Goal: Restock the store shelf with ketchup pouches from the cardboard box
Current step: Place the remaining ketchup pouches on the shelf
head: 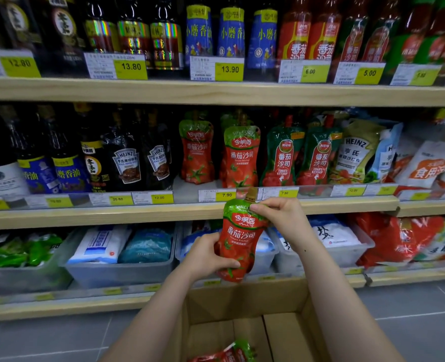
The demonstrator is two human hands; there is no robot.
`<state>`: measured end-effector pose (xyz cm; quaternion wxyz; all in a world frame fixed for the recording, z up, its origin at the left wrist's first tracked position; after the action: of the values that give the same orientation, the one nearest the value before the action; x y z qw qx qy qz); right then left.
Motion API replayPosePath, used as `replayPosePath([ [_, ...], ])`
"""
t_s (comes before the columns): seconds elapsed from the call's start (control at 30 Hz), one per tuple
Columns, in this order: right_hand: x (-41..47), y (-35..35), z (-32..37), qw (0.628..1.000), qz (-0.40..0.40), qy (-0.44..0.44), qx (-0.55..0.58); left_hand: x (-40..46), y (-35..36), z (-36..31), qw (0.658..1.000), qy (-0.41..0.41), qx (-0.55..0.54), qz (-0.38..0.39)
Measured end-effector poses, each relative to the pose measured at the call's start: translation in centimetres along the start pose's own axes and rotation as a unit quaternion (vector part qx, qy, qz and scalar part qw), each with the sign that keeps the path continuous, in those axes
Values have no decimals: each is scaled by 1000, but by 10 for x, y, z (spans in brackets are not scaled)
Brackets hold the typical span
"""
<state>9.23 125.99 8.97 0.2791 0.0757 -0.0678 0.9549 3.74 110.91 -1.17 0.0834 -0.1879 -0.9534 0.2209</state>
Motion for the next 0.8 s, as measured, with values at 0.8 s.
replayPosePath([
  [0.8, 80, 108, 70, 974, -25, -208, -85, 115, -138, -66, 968, 116, -18, -220],
])
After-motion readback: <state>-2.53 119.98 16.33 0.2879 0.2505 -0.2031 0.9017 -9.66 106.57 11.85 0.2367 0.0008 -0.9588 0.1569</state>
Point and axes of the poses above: each hand's wrist, its own x-axis towards the middle knuckle, its own y-axis out of the palm, z = x × y, the point moved 7 cm from there along x, towards the middle knuckle, and after that the axes turned 14 degrees about -z, right-handed, at the moved point
